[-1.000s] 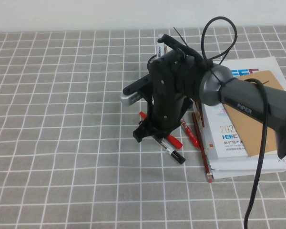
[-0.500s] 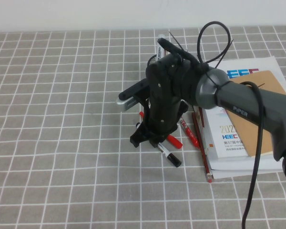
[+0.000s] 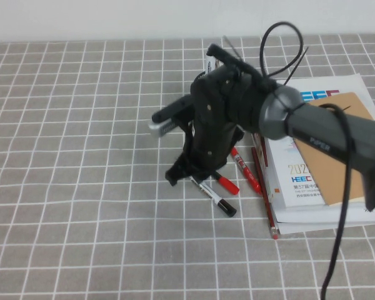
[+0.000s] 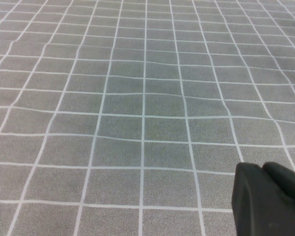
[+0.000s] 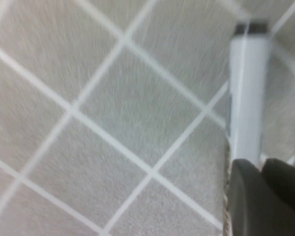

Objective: Put the pen into the pen holder
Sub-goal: Pick up the pen on the table

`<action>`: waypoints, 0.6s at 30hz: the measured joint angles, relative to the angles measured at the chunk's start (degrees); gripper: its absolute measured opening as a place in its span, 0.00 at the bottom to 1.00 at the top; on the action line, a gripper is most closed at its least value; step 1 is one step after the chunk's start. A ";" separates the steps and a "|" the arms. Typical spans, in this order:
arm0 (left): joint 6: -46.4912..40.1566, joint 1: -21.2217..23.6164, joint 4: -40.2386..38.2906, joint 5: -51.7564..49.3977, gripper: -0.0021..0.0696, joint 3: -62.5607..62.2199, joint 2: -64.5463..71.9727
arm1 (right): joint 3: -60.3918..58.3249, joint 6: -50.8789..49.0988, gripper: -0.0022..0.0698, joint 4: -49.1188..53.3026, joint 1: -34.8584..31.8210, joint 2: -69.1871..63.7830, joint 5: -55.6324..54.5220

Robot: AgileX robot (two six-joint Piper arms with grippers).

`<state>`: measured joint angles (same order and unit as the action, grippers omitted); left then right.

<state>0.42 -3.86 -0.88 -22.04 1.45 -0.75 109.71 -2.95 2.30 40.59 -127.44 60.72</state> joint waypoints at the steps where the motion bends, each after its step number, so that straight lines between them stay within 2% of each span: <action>1: 0.00 0.00 0.00 0.00 0.02 0.00 0.00 | 0.00 -0.35 0.04 0.00 0.08 0.59 -0.43; 8: 0.00 0.00 0.00 0.00 0.02 0.00 0.00 | -4.69 -1.66 0.01 -0.30 0.08 7.41 -6.55; 12: 0.00 0.00 0.00 0.00 0.02 0.00 0.00 | -7.49 -1.10 0.04 -0.04 0.08 8.79 -6.72; 15: 0.00 0.00 0.00 0.00 0.02 0.00 0.00 | -7.97 0.54 0.17 -0.04 0.08 8.67 -5.73; 18: 0.00 0.00 0.00 0.00 0.02 0.00 0.00 | -7.97 1.10 0.40 -0.04 0.08 8.02 -5.73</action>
<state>0.42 -3.86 -0.88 -22.04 1.45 -0.75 101.74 -1.85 2.25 40.68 -119.42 55.00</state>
